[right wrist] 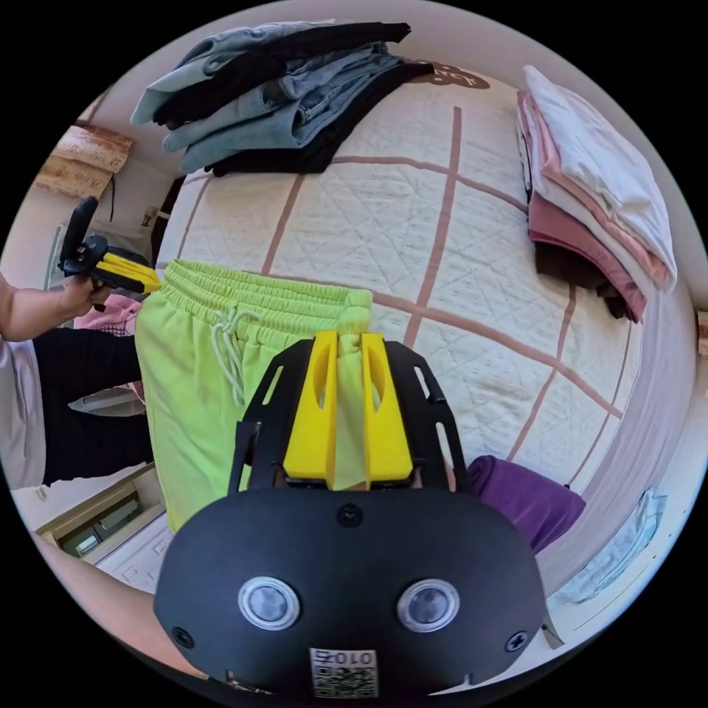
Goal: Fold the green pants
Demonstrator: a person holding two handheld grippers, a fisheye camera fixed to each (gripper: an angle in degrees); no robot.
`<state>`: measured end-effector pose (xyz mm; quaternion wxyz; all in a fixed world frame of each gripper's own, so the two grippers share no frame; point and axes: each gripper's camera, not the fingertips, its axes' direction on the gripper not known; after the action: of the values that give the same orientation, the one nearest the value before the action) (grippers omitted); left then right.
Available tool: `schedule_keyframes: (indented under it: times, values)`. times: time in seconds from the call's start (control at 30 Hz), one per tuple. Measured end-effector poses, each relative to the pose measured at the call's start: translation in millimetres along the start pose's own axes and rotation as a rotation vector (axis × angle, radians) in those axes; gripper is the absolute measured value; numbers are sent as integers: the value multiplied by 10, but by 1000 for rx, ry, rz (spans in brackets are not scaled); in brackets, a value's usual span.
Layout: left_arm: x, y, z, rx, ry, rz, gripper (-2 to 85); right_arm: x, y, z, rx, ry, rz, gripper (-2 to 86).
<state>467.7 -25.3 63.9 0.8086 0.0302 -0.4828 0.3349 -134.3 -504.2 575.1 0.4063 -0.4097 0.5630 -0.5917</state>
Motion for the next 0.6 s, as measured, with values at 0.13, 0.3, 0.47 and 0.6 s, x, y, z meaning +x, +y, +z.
schedule_keyframes:
  times: [0.13, 0.3, 0.47, 0.6]
  values:
    - [-183, -36, -99, -5, 133, -57, 51, -34, -19, 8, -6, 16, -8, 62]
    - [-295, -49, -304, 22, 222, -96, 82, 2, -53, 104, -3, 35, 19, 64]
    - [-439, -78, -329, 18, 275, -156, 112, -17, -54, 135, 0, 53, 17, 63]
    - [-295, -136, -310, -5, 263, -110, 111, -30, 0, 110, 18, 53, 33, 61]
